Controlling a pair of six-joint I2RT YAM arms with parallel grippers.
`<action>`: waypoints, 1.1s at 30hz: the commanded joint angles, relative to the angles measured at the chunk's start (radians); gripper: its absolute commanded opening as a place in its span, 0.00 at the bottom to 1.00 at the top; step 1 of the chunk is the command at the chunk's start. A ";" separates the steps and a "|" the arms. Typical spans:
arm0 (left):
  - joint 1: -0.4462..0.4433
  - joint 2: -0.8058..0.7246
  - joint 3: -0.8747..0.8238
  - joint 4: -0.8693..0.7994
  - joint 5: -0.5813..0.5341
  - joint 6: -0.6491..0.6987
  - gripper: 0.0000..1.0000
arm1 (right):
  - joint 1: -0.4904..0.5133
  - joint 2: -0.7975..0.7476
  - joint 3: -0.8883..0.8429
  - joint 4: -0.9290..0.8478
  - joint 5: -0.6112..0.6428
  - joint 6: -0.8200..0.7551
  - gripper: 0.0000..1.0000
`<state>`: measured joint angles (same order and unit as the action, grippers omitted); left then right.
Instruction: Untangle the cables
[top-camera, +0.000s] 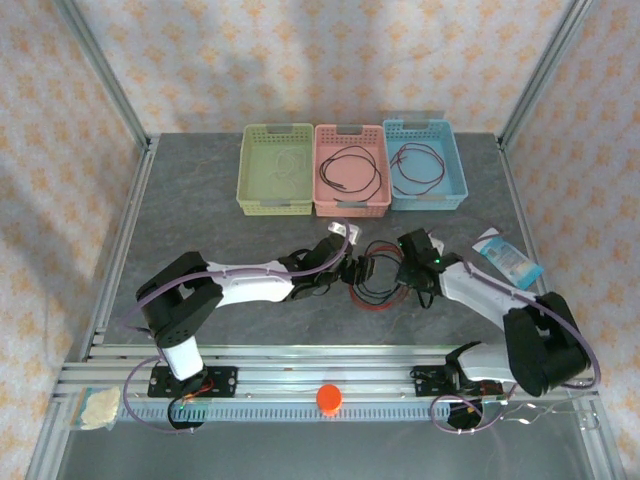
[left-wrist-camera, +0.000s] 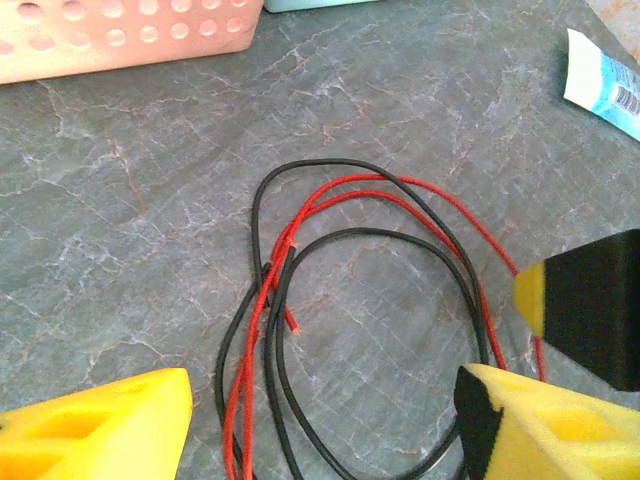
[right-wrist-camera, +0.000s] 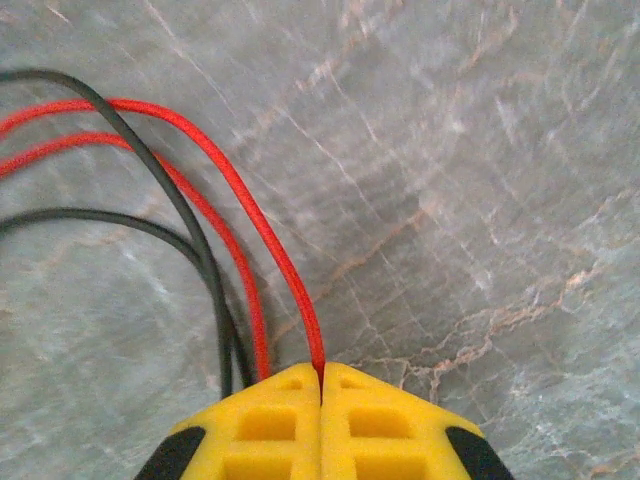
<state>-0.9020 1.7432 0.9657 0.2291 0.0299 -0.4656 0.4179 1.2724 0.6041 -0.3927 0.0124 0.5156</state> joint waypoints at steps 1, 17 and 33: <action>0.032 -0.017 0.040 0.022 -0.025 0.013 0.75 | -0.004 -0.061 0.009 0.025 0.042 -0.087 0.00; 0.117 0.056 0.140 0.047 0.068 0.096 0.75 | -0.005 -0.241 0.059 0.122 -0.163 -0.279 0.00; 0.143 0.207 0.276 0.009 0.184 0.193 0.80 | -0.005 -0.327 0.077 0.122 -0.219 -0.287 0.00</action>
<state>-0.7609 1.9186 1.1915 0.2501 0.1738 -0.3210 0.4179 0.9668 0.6437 -0.2897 -0.1856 0.2474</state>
